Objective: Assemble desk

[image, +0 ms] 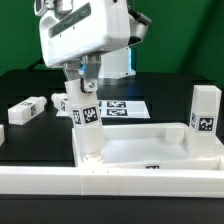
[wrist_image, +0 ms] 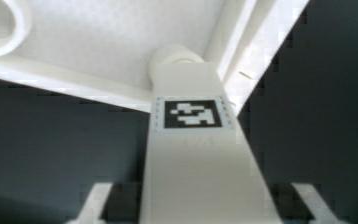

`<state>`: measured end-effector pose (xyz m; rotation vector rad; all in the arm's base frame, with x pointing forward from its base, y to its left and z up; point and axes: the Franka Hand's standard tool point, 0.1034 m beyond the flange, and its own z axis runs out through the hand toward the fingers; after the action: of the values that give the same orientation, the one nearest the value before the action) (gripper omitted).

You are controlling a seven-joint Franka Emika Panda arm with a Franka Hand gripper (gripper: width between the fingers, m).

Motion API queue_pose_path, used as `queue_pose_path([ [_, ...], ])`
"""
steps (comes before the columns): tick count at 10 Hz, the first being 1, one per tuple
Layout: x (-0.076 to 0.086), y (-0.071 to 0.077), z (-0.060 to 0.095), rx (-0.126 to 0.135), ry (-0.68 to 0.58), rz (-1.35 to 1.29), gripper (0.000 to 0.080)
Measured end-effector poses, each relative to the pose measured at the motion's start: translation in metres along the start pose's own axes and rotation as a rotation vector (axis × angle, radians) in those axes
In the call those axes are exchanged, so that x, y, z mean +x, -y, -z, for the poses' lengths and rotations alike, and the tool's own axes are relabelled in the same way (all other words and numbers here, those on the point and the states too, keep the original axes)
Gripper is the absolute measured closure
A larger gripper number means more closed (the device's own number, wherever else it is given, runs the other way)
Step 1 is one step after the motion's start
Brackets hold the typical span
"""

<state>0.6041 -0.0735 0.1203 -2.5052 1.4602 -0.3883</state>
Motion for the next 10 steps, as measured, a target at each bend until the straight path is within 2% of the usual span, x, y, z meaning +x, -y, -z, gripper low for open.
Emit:
queue_pose_path([
  [3, 0.0020, 0.0020, -0.0009, -0.004, 0.014, 0.079, 0.0509],
  [6, 0.0078, 0.0022, -0.0022, -0.010, 0.030, 0.046, 0.0509],
  [10, 0.0094, -0.0005, -0.0020, -0.023, 0.039, -0.181, 0.0509],
])
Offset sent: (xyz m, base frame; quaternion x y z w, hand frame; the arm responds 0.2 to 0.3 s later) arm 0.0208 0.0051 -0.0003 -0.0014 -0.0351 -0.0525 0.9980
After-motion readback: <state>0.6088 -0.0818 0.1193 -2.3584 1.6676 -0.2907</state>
